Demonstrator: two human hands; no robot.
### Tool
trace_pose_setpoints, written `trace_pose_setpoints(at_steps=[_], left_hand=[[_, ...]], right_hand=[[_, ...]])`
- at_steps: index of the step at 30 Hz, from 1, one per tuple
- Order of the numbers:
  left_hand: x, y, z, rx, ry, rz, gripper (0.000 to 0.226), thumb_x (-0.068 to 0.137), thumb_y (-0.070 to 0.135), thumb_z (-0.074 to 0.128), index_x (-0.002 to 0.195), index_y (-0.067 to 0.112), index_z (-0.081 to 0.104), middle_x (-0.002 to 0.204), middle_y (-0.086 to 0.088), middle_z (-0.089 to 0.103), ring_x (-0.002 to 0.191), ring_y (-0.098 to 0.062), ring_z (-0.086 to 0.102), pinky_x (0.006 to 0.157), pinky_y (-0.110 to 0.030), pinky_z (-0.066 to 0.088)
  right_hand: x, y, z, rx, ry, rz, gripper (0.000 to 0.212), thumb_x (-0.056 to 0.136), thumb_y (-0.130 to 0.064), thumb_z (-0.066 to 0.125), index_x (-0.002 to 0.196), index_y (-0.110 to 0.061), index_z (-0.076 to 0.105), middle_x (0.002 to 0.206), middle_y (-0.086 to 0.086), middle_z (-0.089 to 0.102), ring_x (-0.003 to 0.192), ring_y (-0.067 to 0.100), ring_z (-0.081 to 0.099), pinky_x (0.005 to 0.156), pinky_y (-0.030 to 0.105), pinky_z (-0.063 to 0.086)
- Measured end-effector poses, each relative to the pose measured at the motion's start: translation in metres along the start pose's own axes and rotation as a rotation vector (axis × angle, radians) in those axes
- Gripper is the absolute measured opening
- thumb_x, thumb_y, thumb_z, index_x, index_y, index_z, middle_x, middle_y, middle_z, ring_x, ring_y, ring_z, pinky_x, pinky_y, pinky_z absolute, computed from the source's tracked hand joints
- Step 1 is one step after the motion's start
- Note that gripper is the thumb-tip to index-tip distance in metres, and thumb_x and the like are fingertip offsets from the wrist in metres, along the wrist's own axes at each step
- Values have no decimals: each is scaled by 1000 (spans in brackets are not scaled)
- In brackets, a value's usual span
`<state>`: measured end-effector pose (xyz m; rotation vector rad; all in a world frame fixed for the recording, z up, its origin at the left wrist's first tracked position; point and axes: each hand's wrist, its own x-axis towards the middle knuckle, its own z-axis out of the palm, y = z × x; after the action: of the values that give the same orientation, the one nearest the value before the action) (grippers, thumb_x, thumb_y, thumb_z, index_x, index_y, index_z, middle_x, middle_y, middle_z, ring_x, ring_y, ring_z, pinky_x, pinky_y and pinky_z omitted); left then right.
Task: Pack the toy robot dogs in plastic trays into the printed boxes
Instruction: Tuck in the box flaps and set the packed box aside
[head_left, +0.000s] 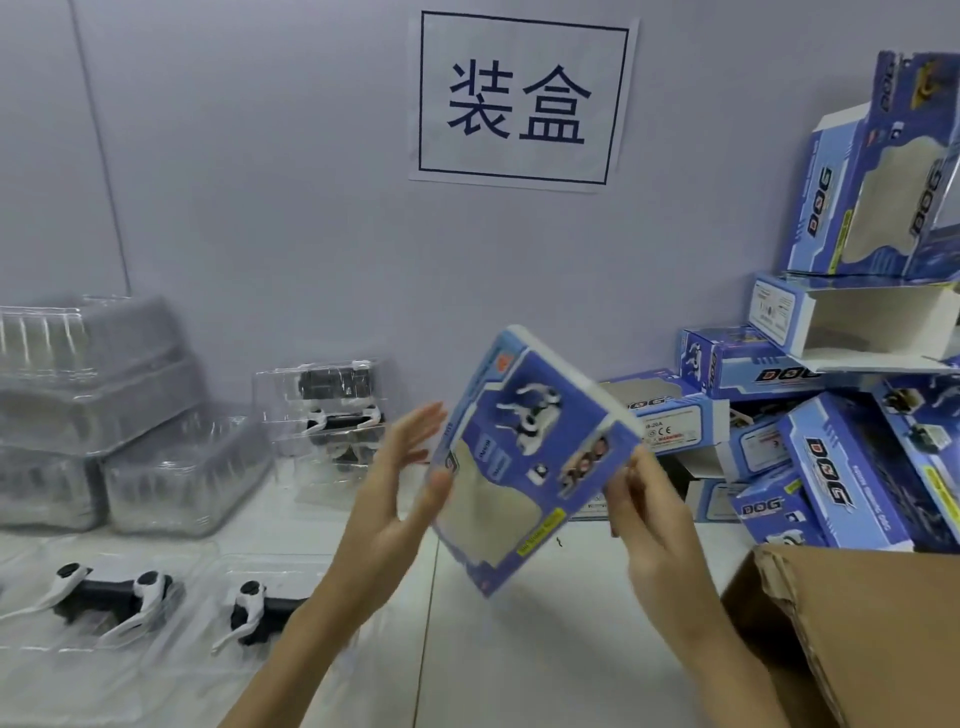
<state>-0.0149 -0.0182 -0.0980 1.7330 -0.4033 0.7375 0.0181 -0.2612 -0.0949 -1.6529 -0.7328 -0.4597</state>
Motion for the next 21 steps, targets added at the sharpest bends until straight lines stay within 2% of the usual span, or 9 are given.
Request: trace_pose_setpoints(at_steps=[3,6,8,12,13,15,17,19,21], left_hand=[[-5,2,7,-148,-272,-98,80,89,61,73,157,47,32,151,14,55,134,-14,61,91,-28,60],[-9,6,13,-159,-398,-161,85,90,48,78,155,57,25,147,20,57,133,-12,61,87,-28,62],[-10,6,16,-146,-426,-185,81,93,42,76,153,61,25,145,23,57,134,-10,59,86,-28,62],[-12,6,24,-253,-401,-231,74,98,30,71,152,58,29,144,16,60,130,-14,63,87,-31,62],[-12,7,26,-288,-388,-245,71,98,32,71,150,60,31,143,16,60,129,-15,64,84,-32,63],[-13,8,30,-334,-341,-262,65,98,36,71,147,61,36,142,14,61,127,-16,65,84,-35,63],[-12,8,35,-389,-250,-299,57,95,40,72,140,63,45,138,12,65,124,-16,68,86,-35,63],[-12,7,41,-454,-137,-363,48,91,45,72,132,62,52,133,10,69,119,-17,70,83,-34,63],[-13,4,44,-513,-17,-410,47,92,50,71,135,58,53,132,11,71,118,-16,71,82,-34,64]], right_hand=[[-8,-1,-15,127,18,31,27,101,-29,45,111,-7,58,86,-13,67,72,-3,58,63,9,46],[-10,1,-25,181,70,51,28,99,-29,45,106,-6,60,87,-5,68,69,8,54,58,13,45],[-9,1,-28,237,100,79,32,100,-32,45,104,-4,59,88,4,66,67,15,48,57,16,42],[-8,1,-27,322,142,118,34,102,-41,49,100,-10,60,87,19,58,69,35,39,58,22,41],[-7,0,-25,336,154,121,34,101,-46,53,102,-13,63,86,19,58,70,35,41,59,23,43],[-5,-1,-22,350,184,140,39,98,-55,61,117,-22,66,89,10,65,73,22,55,64,24,52],[-4,-1,-19,373,201,167,43,97,-53,62,133,-29,60,96,9,70,83,19,66,70,26,58],[-4,-2,-15,363,187,194,45,95,-47,59,137,-31,55,106,8,73,94,19,72,75,28,60],[-4,-6,-8,254,128,199,41,100,-44,61,137,-29,54,114,0,73,107,18,72,82,28,60]])
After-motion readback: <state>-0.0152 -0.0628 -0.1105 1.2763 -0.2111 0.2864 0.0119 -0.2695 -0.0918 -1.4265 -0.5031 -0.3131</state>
